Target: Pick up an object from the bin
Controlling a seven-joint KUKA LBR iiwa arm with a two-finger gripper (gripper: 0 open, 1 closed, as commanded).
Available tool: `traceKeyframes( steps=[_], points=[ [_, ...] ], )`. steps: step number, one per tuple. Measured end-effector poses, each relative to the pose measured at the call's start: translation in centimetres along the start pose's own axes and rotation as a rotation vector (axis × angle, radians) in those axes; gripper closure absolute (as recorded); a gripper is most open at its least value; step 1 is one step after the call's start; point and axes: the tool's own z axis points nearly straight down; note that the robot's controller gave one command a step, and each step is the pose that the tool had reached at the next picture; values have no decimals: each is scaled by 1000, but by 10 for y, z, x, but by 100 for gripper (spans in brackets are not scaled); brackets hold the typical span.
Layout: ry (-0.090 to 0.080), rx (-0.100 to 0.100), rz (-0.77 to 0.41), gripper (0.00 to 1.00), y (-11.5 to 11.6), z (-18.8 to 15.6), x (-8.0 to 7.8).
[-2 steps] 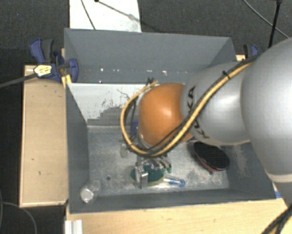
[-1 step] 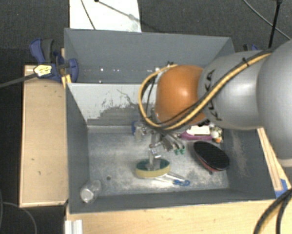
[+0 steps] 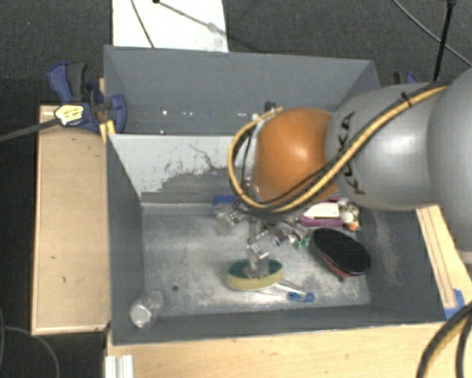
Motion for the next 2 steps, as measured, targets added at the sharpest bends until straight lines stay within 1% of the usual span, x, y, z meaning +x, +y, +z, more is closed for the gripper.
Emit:
traceKeyframes(
  steps=[1,2],
  points=[
    [-8,1,347,0,-1,-69,-34],
    [3,3,208,0,-59,-61,16]
  ],
)
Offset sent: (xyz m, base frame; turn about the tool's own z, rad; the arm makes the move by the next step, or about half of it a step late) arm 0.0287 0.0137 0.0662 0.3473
